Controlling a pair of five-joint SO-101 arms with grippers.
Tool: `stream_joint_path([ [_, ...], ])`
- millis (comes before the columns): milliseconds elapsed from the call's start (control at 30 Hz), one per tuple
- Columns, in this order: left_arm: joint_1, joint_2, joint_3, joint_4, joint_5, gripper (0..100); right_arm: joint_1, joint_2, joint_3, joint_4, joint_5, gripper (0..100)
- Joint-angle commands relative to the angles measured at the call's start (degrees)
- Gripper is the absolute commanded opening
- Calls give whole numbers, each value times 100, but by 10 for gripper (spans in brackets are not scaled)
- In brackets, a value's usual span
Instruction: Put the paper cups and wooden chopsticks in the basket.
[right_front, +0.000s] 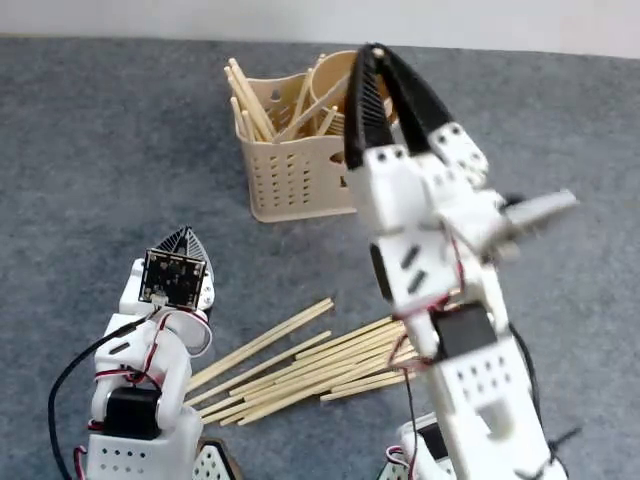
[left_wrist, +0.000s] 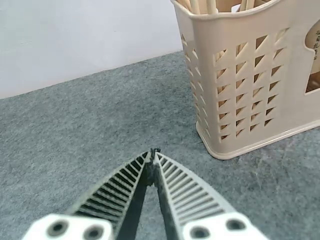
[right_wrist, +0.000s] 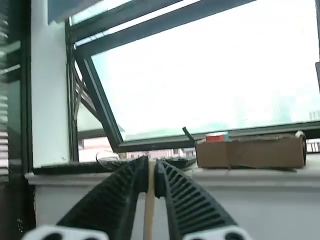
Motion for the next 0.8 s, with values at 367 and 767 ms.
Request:
stream_joint_path([
  [367,-31,-31,-31,-114,-53,13,-13,1393,-1525,-145,79,4],
  [767,-22,-31,-31,-114,-53,13,-13,1692,-2176,-110,79,4],
])
